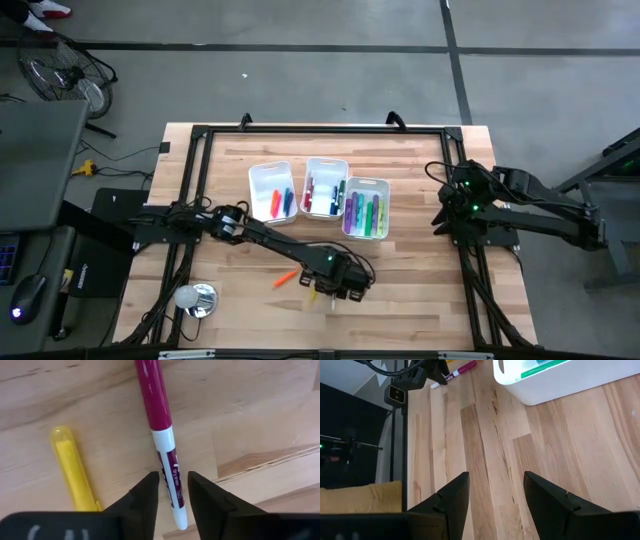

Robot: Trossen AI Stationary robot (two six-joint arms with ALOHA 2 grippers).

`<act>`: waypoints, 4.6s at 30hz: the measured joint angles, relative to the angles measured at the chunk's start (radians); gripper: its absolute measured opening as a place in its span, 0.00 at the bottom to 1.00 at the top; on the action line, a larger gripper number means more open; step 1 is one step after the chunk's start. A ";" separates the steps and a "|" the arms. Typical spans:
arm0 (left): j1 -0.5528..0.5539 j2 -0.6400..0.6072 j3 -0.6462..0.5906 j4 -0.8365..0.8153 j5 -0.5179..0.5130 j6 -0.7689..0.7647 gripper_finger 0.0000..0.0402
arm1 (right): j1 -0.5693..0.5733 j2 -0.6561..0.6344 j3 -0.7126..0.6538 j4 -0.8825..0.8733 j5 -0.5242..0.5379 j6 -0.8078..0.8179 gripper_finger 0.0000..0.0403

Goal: Pick & Place Markers
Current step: Put the violet marker into the middle white bin

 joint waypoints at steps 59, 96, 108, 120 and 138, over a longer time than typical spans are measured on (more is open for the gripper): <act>0.124 0.022 0.246 0.018 -0.134 0.563 0.00 | 0.056 -0.020 -0.001 0.009 -0.034 0.073 0.44; 0.122 0.021 0.247 0.054 -0.113 0.926 0.00 | 1.529 1.099 0.189 0.675 0.576 0.745 0.44; 0.122 0.021 0.247 0.046 -0.112 0.953 0.00 | 1.632 1.406 0.404 0.552 0.760 0.859 0.44; 0.124 0.021 0.247 0.046 -0.106 0.977 0.00 | 1.636 1.398 0.396 0.572 0.738 0.881 0.40; 0.142 -0.179 0.251 -0.008 -0.289 1.184 0.00 | 1.622 1.397 0.398 0.539 0.721 0.941 0.05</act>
